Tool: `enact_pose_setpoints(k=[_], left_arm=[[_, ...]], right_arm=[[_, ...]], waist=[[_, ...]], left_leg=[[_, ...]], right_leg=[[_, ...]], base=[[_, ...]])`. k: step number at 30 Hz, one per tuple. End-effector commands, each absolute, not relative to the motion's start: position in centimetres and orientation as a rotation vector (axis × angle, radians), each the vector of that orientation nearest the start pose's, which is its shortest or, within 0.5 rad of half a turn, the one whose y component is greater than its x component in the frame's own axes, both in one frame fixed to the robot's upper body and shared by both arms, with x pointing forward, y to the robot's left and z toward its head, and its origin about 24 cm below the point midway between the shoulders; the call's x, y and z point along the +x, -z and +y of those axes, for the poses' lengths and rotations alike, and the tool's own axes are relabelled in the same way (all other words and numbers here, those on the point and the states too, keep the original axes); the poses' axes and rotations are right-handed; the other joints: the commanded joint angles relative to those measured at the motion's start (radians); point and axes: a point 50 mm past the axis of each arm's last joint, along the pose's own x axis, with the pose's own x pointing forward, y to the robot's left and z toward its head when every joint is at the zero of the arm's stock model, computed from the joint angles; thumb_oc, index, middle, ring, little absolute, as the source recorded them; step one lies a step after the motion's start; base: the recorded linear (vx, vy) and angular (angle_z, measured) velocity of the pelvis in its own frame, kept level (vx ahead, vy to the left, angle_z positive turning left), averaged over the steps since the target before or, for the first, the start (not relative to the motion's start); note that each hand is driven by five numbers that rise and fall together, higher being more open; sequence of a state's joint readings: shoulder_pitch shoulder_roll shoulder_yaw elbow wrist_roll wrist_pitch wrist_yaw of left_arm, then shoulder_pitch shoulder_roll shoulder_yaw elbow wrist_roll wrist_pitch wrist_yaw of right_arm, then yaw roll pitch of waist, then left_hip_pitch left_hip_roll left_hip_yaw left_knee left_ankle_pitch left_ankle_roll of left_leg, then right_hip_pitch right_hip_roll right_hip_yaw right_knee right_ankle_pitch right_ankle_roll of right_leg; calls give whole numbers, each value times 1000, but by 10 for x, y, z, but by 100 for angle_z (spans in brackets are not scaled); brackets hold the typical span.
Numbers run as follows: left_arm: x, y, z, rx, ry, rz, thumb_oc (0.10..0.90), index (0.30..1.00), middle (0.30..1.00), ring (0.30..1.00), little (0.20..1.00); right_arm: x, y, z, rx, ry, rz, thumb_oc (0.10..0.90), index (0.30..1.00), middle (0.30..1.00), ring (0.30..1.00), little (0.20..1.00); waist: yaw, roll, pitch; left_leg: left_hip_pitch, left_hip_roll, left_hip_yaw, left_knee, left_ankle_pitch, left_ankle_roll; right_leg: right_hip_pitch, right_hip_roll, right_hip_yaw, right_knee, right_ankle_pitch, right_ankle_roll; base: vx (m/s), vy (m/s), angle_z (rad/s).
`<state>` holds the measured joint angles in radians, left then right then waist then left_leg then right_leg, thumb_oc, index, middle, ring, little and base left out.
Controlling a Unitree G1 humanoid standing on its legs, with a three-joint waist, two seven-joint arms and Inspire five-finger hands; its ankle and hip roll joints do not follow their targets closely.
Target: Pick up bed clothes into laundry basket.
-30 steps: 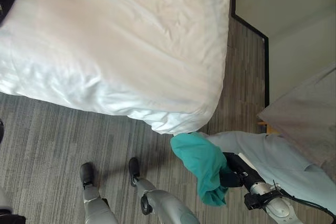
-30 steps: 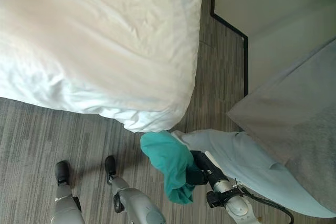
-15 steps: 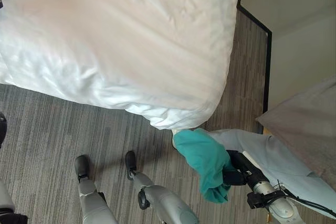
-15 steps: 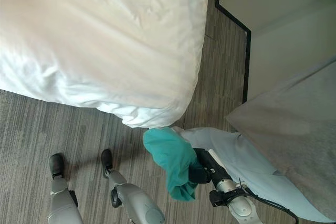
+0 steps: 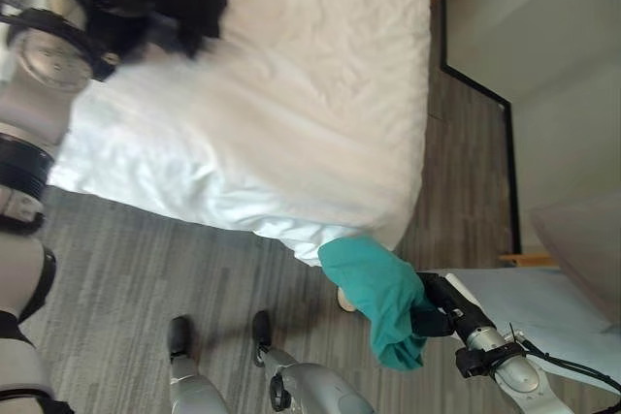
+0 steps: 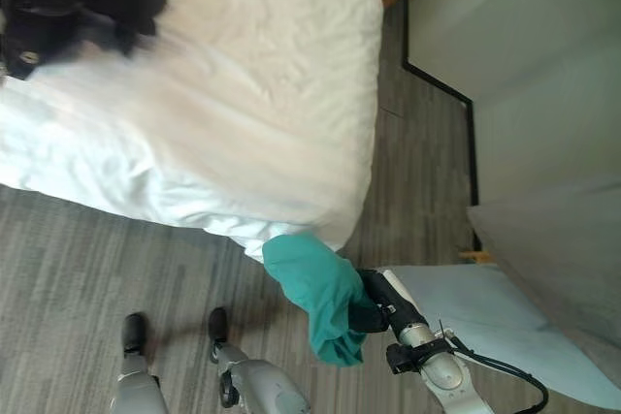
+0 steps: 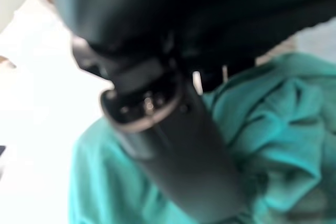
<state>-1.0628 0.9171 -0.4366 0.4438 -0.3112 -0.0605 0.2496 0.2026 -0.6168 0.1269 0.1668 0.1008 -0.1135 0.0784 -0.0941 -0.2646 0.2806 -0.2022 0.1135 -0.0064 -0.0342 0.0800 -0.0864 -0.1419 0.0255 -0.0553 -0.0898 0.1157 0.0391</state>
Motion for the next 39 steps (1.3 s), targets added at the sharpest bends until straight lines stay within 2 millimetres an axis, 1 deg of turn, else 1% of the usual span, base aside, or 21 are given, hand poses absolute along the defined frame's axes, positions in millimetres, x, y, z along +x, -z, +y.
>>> enact_pose_setpoints(k=[1,2,3,5,8,11,13,14,17,19,22,25,28,29,30,31,32,35,36,37,39], left_arm=[[331,-299,211,197,-100,-855,400,300,300,300,300],[329,-295,212,190,-107,-847,400,300,300,300,300],[319,-272,214,165,-88,-819,400,300,300,300,300],[310,-242,211,166,-43,-752,400,300,300,300,300],[287,-200,234,86,-84,-631,400,300,300,300,300],[255,-164,247,3,-133,-537,400,300,300,300,300],[236,-149,249,-65,-150,-504,400,300,300,300,300],[228,-143,249,-97,-152,-487,400,300,300,300,300],[214,-138,249,-137,-151,-472,400,300,300,300,300],[214,-135,245,-160,-130,-461,400,300,300,300,300],[218,-135,240,-149,-110,-453,400,300,300,300,300],[220,-144,238,-135,-120,-499,400,300,300,300,300],[215,-160,252,-109,-204,-589,400,300,300,300,300],[215,-160,252,-108,-204,-589,400,300,300,300,300],[204,-175,266,-73,-286,-680,400,300,300,300,300],[196,-183,271,-61,-317,-725,400,300,300,300,300],[189,-189,275,-48,-345,-762,400,300,300,300,300],[179,-197,280,46,-391,-793,400,300,300,300,300],[176,-199,280,39,-395,-809,400,300,300,300,300],[173,-200,284,42,-419,-812,400,300,300,300,300],[168,-197,291,87,-476,-792,400,300,300,300,300]], right_arm=[[201,-29,-297,-517,92,186,400,300,300,300,300],[200,-29,-298,-528,88,191,400,300,300,300,300],[204,-40,-300,-496,130,133,400,300,300,300,300],[211,-50,-301,-485,164,86,400,300,300,300,300],[227,-77,-300,-431,218,-52,400,300,300,300,300],[235,-102,-287,-330,225,-203,400,300,300,300,300],[236,-111,-279,-235,223,-278,400,300,300,300,300],[234,-110,-275,-158,216,-299,400,300,300,300,300],[231,-112,-257,-2,170,-353,400,300,300,300,300],[232,-110,-247,65,139,-359,400,300,300,300,300],[236,-107,-236,82,107,-345,400,300,300,300,300],[241,-106,-229,76,90,-329,400,300,300,300,300],[241,-109,-232,72,114,-344,400,300,300,300,300],[241,-109,-232,72,113,-344,400,300,300,300,300],[239,-114,-238,70,149,-370,400,300,300,300,300],[235,-118,-243,68,167,-391,400,300,300,300,300],[233,-122,-247,66,186,-410,400,300,300,300,300],[230,-132,-251,49,201,-454,400,300,300,300,300],[228,-137,-254,43,210,-475,400,300,300,300,300],[227,-142,-257,41,226,-500,400,300,300,300,300],[227,-143,-261,41,248,-504,400,300,300,300,300]], waist=[[72,54,-119],[65,64,-123],[85,82,-128],[104,111,-142],[138,153,-168],[165,180,-188],[182,191,-204],[189,194,-212],[202,200,-233],[209,205,-240],[215,210,-247],[227,211,-254],[238,213,-264],[238,213,-264],[251,216,-267],[252,221,-269],[252,219,-274],[259,221,-274],[260,221,-272],[261,222,-269],[269,221,-262]], left_leg=[[2,-44,-73,-51,31,28],[5,-44,-75,-51,31,28],[9,-51,-83,-50,31,29],[24,-62,-86,-52,29,32],[44,-76,-91,-52,30,37],[64,-86,-95,-53,41,42],[75,-94,-100,-53,37,45],[80,-98,-103,-52,35,47],[95,-106,-112,-51,23,50],[102,-109,-115,-50,22,51],[107,-115,-123,-49,24,53],[114,-120,-126,-49,24,55],[122,-128,-135,-49,24,54],[122,-129,-136,-49,24,54],[119,-135,-143,-48,24,51],[114,-137,-150,-47,32,52],[116,-139,-155,-47,21,50],[116,-140,-156,-47,21,50],[116,-140,-157,-48,22,50],[115,-140,-158,-48,23,49],[110,-140,-163,-48,29,47]], right_leg=[[74,-77,-40,103,-168,73],[79,-76,-42,101,-168,73],[89,-79,-51,103,-173,69],[112,-84,-59,96,-178,64],[142,-86,-64,96,-186,58],[173,-92,-77,89,-184,52],[192,-96,-87,84,-187,49],[200,-97,-92,80,-188,49],[222,-100,-100,80,-206,45],[232,-102,-106,84,-213,43],[239,-104,-112,89,-218,43],[250,-108,-118,90,-221,43],[265,-114,-129,89,-226,41],[266,-114,-129,89,-226,41],[273,-119,-142,88,-229,41],[271,-119,-149,86,-223,41],[275,-120,-153,87,-235,41],[276,-119,-153,90,-237,36],[276,-118,-154,89,-238,35],[274,-117,-155,90,-237,34],[273,-115,-159,88,-235,31]], base=[[-38,-8,34],[-61,-10,31],[-25,20,31],[-17,16,17],[8,1,13],[0,-3,9],[13,-2,7],[34,-14,6],[59,-21,28],[10,3,29],[-6,-3,17],[-3,-5,5],[9,0,3],[6,2,14],[-25,20,19],[13,9,19],[15,6,13],[22,-7,13],[0,1,13],[-22,6,10],[-36,-2,6]])
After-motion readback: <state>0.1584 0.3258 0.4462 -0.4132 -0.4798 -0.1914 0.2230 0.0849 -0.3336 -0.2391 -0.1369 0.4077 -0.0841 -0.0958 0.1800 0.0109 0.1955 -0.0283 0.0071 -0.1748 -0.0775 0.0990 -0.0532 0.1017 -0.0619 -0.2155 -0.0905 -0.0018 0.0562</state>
